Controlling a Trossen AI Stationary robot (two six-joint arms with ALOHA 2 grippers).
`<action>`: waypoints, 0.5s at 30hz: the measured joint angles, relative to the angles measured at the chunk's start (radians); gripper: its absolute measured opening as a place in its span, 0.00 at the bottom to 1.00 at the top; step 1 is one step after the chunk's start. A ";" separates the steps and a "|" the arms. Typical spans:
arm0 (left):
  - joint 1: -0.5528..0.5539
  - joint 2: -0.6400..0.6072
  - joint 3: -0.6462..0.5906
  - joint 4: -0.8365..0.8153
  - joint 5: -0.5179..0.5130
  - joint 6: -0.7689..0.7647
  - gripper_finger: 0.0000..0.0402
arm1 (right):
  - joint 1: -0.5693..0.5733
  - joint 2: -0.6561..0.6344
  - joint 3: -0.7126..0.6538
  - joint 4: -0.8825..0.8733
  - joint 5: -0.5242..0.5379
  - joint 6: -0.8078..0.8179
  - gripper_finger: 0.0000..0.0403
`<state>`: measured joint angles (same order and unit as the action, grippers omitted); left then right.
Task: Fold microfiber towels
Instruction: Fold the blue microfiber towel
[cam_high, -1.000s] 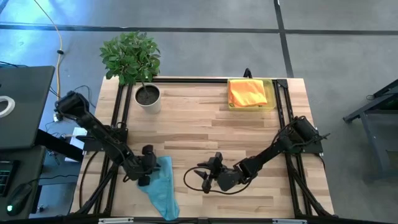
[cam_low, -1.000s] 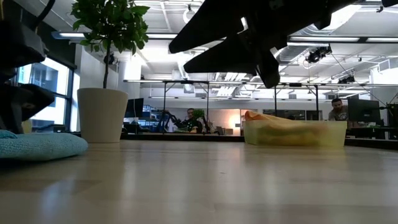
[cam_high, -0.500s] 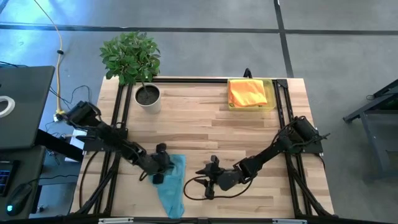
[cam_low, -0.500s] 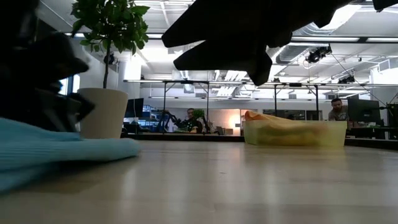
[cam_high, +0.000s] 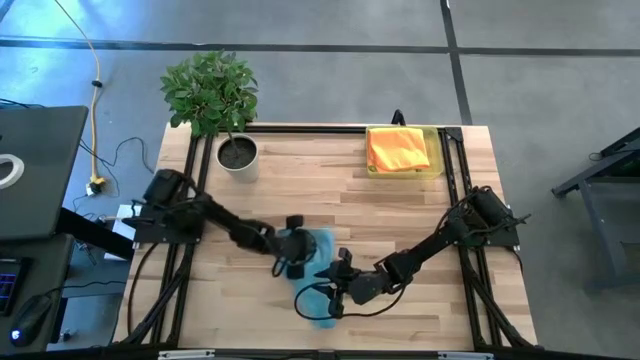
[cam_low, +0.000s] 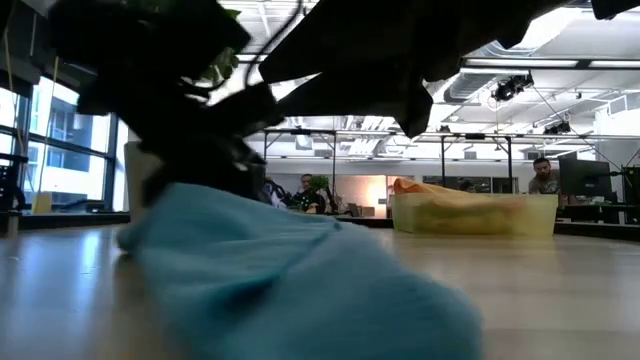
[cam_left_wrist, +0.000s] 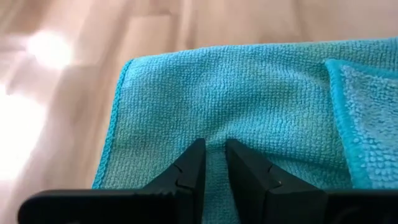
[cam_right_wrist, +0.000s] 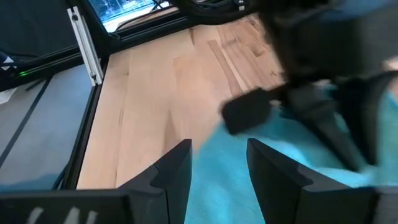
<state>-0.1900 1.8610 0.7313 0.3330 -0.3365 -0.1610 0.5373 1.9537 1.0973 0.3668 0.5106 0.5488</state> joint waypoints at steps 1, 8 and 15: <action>0.017 0.004 0.015 -0.006 0.005 0.015 0.14 | 0.000 0.000 0.000 0.000 0.000 0.000 0.36; 0.143 0.016 0.061 0.001 0.101 0.052 0.14 | 0.000 0.000 0.000 -0.011 0.000 0.000 0.36; 0.205 0.005 0.062 0.038 0.132 0.019 0.14 | 0.000 0.000 0.000 -0.018 -0.001 0.000 0.36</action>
<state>0.0147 1.8660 0.7937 0.3709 -0.2049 -0.1415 0.5373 1.9537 1.0973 0.3492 0.5098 0.5488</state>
